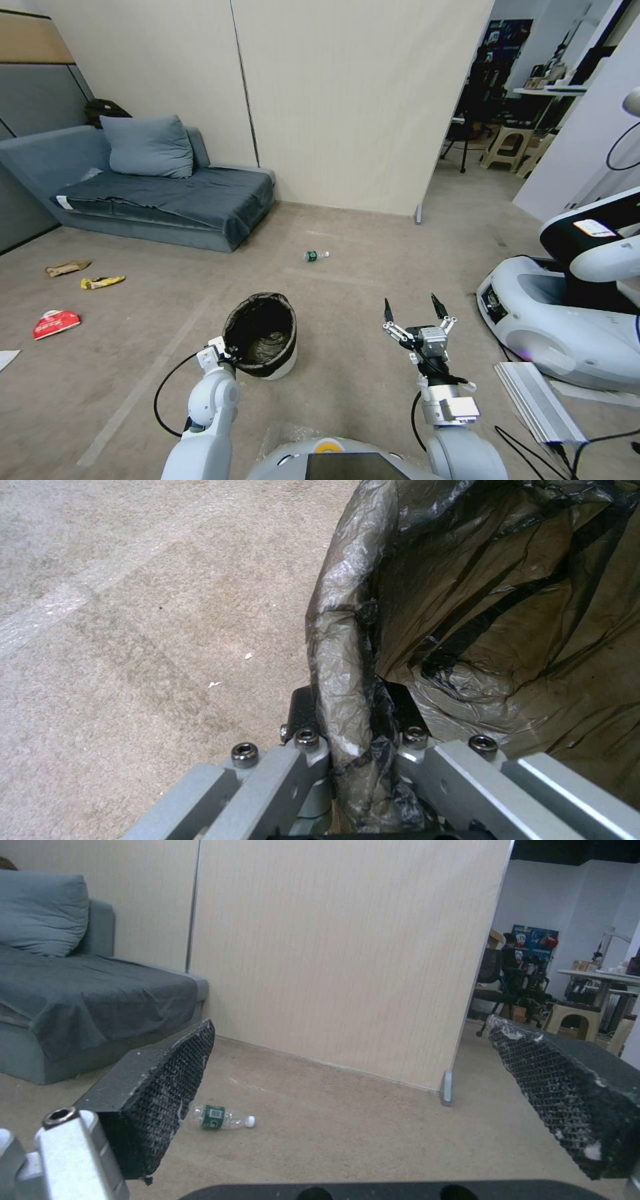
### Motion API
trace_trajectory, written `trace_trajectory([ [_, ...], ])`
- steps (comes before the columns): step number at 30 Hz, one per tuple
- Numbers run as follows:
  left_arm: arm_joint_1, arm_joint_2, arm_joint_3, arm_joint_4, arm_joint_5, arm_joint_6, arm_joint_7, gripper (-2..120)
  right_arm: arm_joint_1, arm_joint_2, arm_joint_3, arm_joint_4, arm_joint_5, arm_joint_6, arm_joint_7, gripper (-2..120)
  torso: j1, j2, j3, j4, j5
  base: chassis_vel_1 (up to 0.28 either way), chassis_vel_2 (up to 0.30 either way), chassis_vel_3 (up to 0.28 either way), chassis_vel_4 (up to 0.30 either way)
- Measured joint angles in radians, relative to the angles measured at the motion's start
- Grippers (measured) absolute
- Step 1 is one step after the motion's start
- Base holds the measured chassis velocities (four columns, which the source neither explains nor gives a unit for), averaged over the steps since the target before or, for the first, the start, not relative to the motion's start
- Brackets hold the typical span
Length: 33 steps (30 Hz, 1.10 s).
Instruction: Pick up the trash bin, then pick up the garbage from the floor and place it into the trash bin.
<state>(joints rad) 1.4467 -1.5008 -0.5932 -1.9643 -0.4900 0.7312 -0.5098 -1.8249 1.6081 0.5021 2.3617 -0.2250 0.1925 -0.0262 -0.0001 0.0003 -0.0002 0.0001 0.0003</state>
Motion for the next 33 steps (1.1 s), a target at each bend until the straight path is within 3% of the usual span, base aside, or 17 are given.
trace_trajectory([
  [10, 0.008, 0.0, 0.0, -0.004, 0.008, 0.0, 0.003, 4, 0.001, 0.0, -0.003, 0.003, -0.006, -0.004, 0.011, 100, 0.0, 0.0, 0.0, -0.0001, -0.0005, 0.0, 0.0, 0.0, 0.0],
  [15, 0.018, -0.001, 0.003, -0.028, 0.017, 0.002, 0.004, 4, 0.004, 0.0, -0.016, 0.022, -0.02, -0.039, 0.066, 100, 0.0, 0.0, 0.0, -0.0003, -0.0019, 0.0, 0.0, 0.0, 0.0],
  [22, 0.031, -0.002, 0.006, -0.065, 0.022, 0.009, 0.012, 3, 0.005, 0.0, -0.018, 0.022, -0.021, -0.036, 0.066, 100, 0.0, -0.001, 0.001, -0.0004, -0.0024, 0.0, 0.0, 0.0, 0.0],
  [26, 0.046, -0.003, 0.013, -0.108, 0.027, 0.015, 0.021, 1, 0.007, 0.0, -0.021, 0.017, -0.021, -0.017, 0.051, 100, 0.001, -0.001, 0.001, -0.0008, -0.0024, 0.0, 0.0, 0.0, 0.0],
  [33, 0.076, -0.002, 0.029, -0.26, 0.084, 0.014, 0.045, 0, 0.008, 0.0, -0.023, 0.015, -0.02, -0.012, 0.048, 100, 0.0, -0.001, 0.0, -0.0002, -0.0003, 0.0, 0.0, 0.0, 0.0],
])
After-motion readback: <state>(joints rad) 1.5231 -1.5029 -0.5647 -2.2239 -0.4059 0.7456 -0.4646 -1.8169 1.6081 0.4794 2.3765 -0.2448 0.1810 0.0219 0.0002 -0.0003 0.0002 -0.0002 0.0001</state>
